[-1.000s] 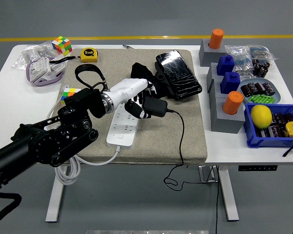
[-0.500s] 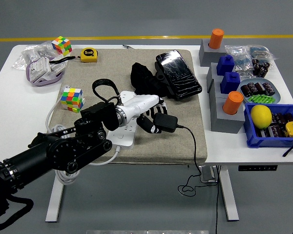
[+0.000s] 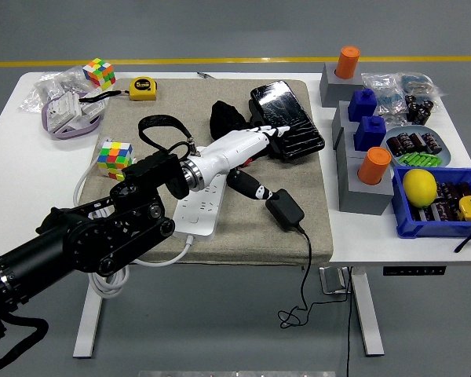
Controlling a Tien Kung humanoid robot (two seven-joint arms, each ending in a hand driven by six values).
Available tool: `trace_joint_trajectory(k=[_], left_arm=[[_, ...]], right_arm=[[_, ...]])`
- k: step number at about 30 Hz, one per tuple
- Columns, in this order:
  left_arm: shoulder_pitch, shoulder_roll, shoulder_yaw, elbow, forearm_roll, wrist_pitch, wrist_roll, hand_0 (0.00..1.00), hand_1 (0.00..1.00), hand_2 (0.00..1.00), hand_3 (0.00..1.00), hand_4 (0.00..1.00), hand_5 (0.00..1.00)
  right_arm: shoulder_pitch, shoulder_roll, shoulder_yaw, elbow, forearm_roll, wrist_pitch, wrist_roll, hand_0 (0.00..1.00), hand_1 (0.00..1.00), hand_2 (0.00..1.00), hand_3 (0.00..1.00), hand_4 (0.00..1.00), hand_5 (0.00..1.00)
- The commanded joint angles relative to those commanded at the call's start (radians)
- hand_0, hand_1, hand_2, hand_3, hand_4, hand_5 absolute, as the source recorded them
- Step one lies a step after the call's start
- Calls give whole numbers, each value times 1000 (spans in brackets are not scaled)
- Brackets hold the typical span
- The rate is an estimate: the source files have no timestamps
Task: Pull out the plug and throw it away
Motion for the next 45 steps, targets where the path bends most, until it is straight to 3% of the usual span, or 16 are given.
trace_joint_trajectory(k=[4, 6, 7, 12, 13, 18, 19, 21, 24, 25, 35, 37, 45], left_arm=[[25, 23, -41, -28, 18, -10, 20, 941, 998, 998, 998, 998, 410], [68, 54, -88, -89, 18, -10, 31, 941, 998, 998, 998, 998, 410], [92, 70, -110, -122, 13, -8, 32, 718, 801, 837, 947, 998, 243], [225, 161, -200, -294, 22, -39, 75, 718, 801, 837, 947, 998, 243], [253, 175, -215, -325, 27, -52, 91, 280, 359, 391, 882, 858, 103], [383, 240, -258, -434, 91, -92, 139, 280, 359, 391, 882, 858, 103], [399, 249, -258, -442, 90, -99, 145, 145, 102, 178, 848, 562, 2], [435, 271, -260, -455, 92, -125, 168, 145, 102, 178, 848, 562, 2], [460, 283, -266, -454, 91, -152, 192, 145, 102, 178, 848, 562, 2], [468, 287, -269, -450, 89, -165, 202, 92, 39, 119, 796, 446, 2], [483, 303, -275, -445, 57, -243, 259, 78, 33, 110, 744, 446, 2], [485, 305, -273, -448, 52, -249, 261, 70, 31, 109, 707, 459, 2], [482, 301, -267, -439, 46, -260, 271, 62, 30, 108, 705, 478, 2]], right_arm=[[2, 0, 2, 1, -1, 0, 0, 541, 621, 671, 584, 978, 513], [2, 0, 2, 3, -1, 0, 1, 541, 621, 671, 584, 978, 513], [2, 0, 3, 2, -2, 0, 1, 538, 621, 671, 583, 977, 513], [-5, 2, 14, -1, -8, 4, 0, 538, 621, 671, 583, 977, 513], [-7, 2, 15, -2, -9, 5, 0, 540, 621, 671, 583, 977, 513], [-10, 3, 18, 1, -9, 6, 1, 540, 621, 671, 583, 977, 513], [-9, 3, 17, 1, -8, 5, 1, 538, 621, 671, 583, 977, 513], [-7, 3, 18, 3, -8, 5, 2, 538, 621, 671, 583, 977, 513], [-6, 3, 20, 4, -7, 4, 2, 538, 621, 671, 583, 977, 513], [-6, 3, 20, 4, -7, 4, 1, 540, 622, 671, 583, 977, 514], [-11, 0, 24, 4, -9, 4, -1, 540, 621, 671, 583, 977, 514], [-12, 0, 25, 4, -10, 5, -2, 541, 621, 671, 583, 976, 513], [-13, 1, 23, 3, -11, 6, -2, 541, 621, 671, 583, 977, 513]])
